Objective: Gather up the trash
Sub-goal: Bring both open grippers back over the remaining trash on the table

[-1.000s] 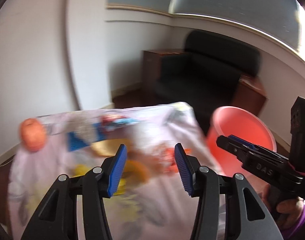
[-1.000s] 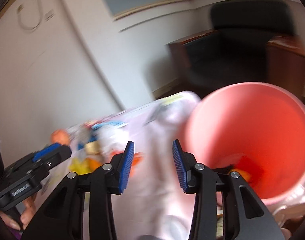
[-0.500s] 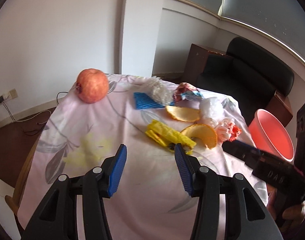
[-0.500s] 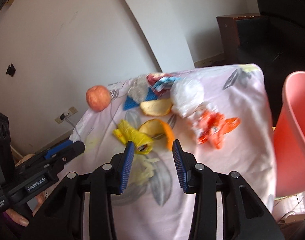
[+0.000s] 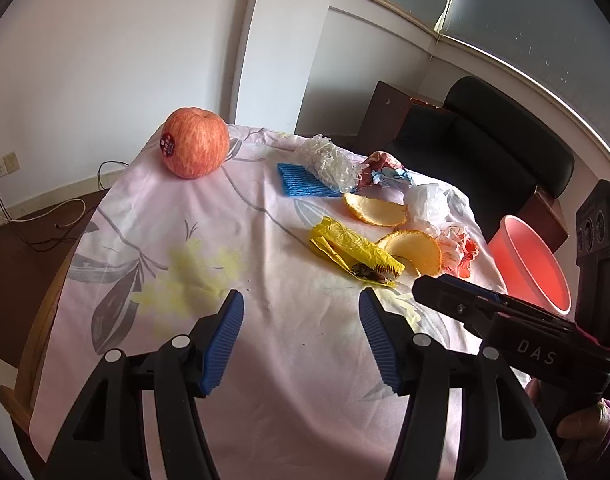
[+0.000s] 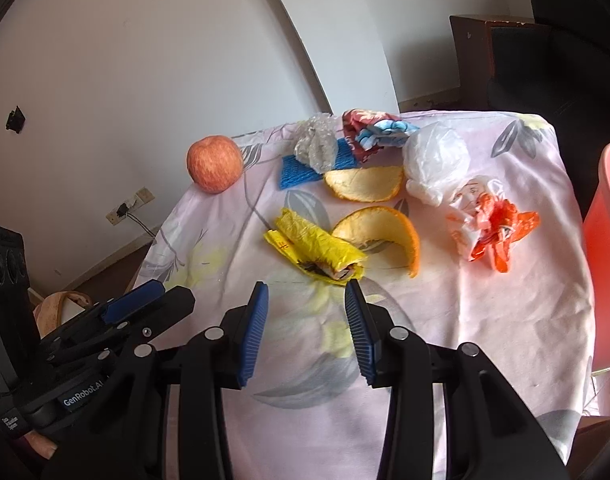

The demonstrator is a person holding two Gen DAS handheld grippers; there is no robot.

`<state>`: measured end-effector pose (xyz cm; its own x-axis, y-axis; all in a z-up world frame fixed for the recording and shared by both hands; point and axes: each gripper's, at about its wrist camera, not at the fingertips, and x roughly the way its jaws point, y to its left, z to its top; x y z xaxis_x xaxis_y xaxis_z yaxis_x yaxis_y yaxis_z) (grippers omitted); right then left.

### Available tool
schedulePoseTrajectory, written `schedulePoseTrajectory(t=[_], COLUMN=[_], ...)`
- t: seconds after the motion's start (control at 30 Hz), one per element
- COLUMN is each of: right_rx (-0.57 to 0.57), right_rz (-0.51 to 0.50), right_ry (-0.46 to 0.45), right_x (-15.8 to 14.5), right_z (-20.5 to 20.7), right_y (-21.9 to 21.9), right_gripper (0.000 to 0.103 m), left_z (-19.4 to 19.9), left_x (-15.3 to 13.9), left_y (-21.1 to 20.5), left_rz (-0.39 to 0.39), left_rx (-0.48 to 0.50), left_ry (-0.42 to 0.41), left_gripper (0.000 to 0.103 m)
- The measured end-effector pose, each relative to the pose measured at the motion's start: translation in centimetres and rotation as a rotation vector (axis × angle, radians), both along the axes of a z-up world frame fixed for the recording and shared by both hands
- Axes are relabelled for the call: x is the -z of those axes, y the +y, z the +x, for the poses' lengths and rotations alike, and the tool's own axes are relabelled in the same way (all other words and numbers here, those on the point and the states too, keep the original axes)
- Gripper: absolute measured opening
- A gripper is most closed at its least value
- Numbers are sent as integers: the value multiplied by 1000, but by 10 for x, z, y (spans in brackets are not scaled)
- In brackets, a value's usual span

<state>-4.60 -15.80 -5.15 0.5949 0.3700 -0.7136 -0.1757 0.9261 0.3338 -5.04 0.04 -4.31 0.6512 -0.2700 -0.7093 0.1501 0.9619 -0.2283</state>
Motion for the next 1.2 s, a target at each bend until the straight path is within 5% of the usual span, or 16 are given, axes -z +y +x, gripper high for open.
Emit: schedulePoseTrajectory(t=[0.47,1.2], right_rx=[-60,-34], right_rz=[41,103], right_ry=[1,62], right_x=[-9,8], right_z=[-10,-1], right_y=[22,6], right_gripper=[41,41], left_z=[-4,2], left_x=[-1,1], left_y=[19,1], left_rz=[2,25], left_rx=[-36,37], left_ry=[-15,-6], left_gripper=[66,72])
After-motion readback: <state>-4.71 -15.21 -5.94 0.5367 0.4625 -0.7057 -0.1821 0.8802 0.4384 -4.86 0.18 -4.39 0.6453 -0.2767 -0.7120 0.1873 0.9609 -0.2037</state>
